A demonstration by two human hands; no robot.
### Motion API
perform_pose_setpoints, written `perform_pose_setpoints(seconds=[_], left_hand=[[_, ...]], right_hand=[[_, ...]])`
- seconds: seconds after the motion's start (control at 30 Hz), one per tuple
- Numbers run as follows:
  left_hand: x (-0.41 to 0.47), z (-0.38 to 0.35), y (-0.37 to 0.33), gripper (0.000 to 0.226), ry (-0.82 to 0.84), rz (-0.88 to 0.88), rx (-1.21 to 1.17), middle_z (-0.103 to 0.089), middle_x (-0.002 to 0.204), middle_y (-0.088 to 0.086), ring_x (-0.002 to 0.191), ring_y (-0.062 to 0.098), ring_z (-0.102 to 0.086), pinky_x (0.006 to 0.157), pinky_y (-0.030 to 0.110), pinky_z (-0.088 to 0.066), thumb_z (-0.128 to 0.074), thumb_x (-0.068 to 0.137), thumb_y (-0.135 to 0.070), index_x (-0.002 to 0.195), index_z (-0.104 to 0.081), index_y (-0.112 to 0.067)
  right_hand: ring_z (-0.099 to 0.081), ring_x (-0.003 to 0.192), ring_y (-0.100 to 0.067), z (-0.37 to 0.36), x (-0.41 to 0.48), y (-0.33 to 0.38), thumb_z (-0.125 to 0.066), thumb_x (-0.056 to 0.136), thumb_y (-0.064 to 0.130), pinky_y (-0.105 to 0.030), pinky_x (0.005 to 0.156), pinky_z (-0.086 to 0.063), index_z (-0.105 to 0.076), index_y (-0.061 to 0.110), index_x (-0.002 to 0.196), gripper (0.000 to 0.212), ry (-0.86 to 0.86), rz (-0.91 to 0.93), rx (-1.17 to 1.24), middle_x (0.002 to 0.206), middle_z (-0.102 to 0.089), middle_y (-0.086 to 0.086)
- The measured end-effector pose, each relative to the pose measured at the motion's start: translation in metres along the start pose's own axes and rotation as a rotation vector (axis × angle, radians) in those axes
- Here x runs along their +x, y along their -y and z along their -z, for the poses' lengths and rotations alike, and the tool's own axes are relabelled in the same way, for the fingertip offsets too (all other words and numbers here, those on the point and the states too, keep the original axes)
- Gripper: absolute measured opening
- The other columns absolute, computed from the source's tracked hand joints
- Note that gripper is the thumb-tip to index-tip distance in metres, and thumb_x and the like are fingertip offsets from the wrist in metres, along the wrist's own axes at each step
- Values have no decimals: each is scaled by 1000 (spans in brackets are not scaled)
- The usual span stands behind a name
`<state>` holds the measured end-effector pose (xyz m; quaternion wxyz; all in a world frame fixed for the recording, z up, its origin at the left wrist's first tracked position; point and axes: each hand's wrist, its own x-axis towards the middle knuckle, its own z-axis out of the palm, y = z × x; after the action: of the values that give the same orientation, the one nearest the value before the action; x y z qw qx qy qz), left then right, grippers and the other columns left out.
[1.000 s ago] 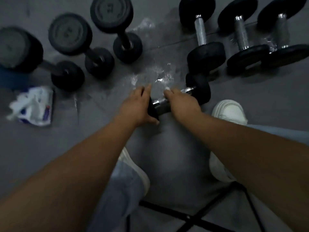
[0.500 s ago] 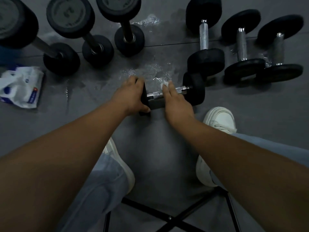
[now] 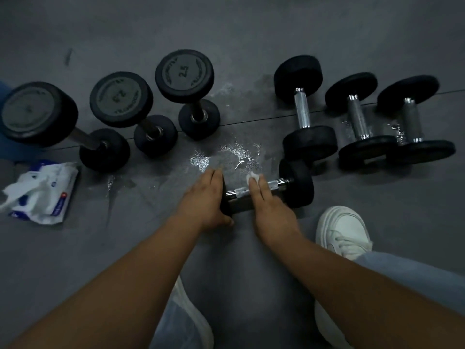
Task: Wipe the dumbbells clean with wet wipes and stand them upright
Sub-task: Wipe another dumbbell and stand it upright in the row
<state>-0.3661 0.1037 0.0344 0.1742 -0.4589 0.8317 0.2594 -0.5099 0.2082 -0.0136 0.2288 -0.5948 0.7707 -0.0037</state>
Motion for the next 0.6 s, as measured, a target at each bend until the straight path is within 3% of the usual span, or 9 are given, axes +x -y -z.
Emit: perform_pose_setpoints(seconds=[0.2, 0.3, 0.43, 0.53, 0.6], left_hand=[[6, 4, 2, 126, 36, -11, -12, -15, 158, 1, 141, 25, -32, 107, 41, -38, -89, 60, -45, 153, -10, -15], [13, 6, 6, 126, 60, -24, -35, -17, 155, 2, 138, 25, -35, 106, 40, -41, -91, 58, -43, 152, -12, -14], [21, 10, 11, 133, 96, -32, -73, -7, 161, 1, 144, 25, -28, 111, 40, -37, -91, 58, -43, 156, -5, -15], [22, 7, 19, 136, 76, -39, -153, -2, 161, -2, 145, 25, -24, 115, 37, -33, -92, 55, -44, 157, -6, -18], [20, 4, 22, 136, 35, -56, -197, -8, 159, -2, 142, 25, -30, 113, 33, -34, -93, 54, -44, 158, -9, -19]], right_hand=[[-51, 107, -25, 0, -10, -1, -46, 85, 6, -38, 77, -49, 7, 22, 154, 89, -15, 51, 6, 161, 13, 2], [-51, 116, -26, 3, -8, 1, -49, 81, 7, -38, 83, -49, 5, 26, 153, 92, -36, -22, 98, 161, 8, 6], [-41, 132, -22, 5, -2, 7, -52, 81, 11, -38, 86, -50, 1, 30, 153, 91, -6, 83, 114, 161, 7, 12], [-47, 125, -25, 11, 5, 1, -55, 80, 13, -41, 85, -52, -6, 27, 153, 89, -44, -18, 125, 161, 3, 9], [-46, 126, -25, 13, 4, 3, -53, 82, 16, -41, 87, -51, -10, 27, 153, 84, 7, 75, 97, 161, 2, 9]])
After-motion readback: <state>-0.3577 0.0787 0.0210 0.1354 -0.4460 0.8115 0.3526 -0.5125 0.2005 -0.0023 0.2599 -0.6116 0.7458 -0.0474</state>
